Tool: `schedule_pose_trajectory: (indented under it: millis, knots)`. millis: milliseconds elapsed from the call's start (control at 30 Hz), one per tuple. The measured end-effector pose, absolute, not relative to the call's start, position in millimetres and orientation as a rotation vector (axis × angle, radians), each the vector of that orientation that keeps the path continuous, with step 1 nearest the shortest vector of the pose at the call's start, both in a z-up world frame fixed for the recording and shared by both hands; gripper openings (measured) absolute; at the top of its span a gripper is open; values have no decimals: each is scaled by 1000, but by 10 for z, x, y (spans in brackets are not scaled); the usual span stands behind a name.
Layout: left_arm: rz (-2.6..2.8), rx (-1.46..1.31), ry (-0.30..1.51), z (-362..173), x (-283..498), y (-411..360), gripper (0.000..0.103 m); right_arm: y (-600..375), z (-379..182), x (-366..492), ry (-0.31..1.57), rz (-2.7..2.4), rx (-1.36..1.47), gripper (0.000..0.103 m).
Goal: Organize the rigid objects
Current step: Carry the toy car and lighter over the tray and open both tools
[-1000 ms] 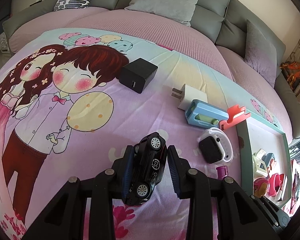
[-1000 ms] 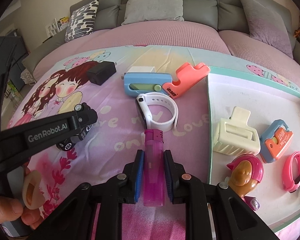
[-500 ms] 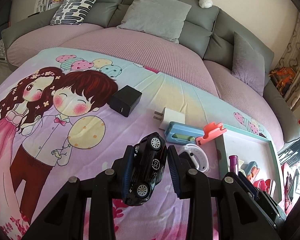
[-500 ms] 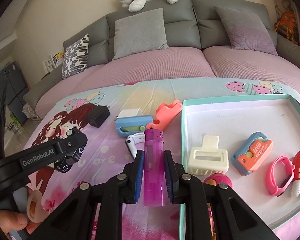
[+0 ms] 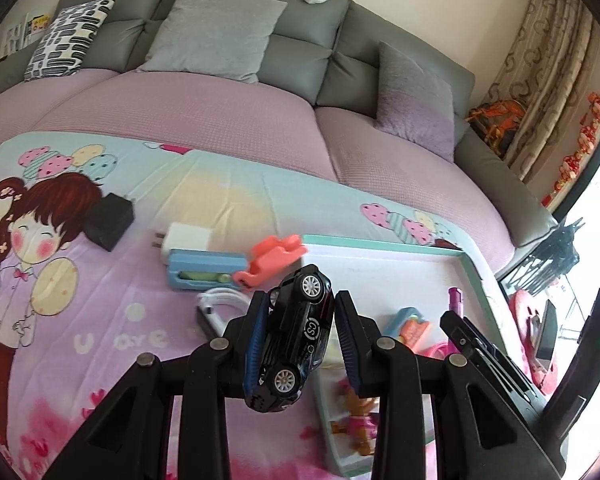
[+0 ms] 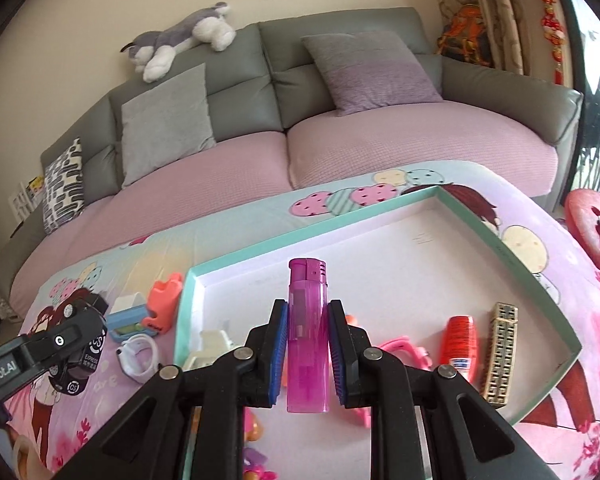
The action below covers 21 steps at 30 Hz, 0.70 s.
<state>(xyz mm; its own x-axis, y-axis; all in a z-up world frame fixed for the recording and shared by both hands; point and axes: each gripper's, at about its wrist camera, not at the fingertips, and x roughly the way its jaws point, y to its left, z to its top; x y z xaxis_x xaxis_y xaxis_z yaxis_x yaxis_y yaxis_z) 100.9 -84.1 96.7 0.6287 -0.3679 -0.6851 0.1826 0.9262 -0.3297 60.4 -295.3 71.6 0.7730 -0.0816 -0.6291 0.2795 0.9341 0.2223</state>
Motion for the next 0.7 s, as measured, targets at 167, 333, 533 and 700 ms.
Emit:
schedule_pose_trajectory:
  millis: [167, 333, 533, 700]
  knots:
    - [-454, -197, 839, 982, 971, -1326, 35, -3273, 739, 499, 632, -303, 369, 21]
    - [-526, -168, 869, 911, 938, -1612, 35, -3420, 719, 467, 632, -347, 395, 21]
    - [-530, -154, 885, 768, 968, -1777, 35, -3508, 635, 457, 678, -396, 370, 21]
    - [-520, -147, 907, 646, 1004, -1781, 35, -3525, 598, 461, 699, -395, 381, 21]
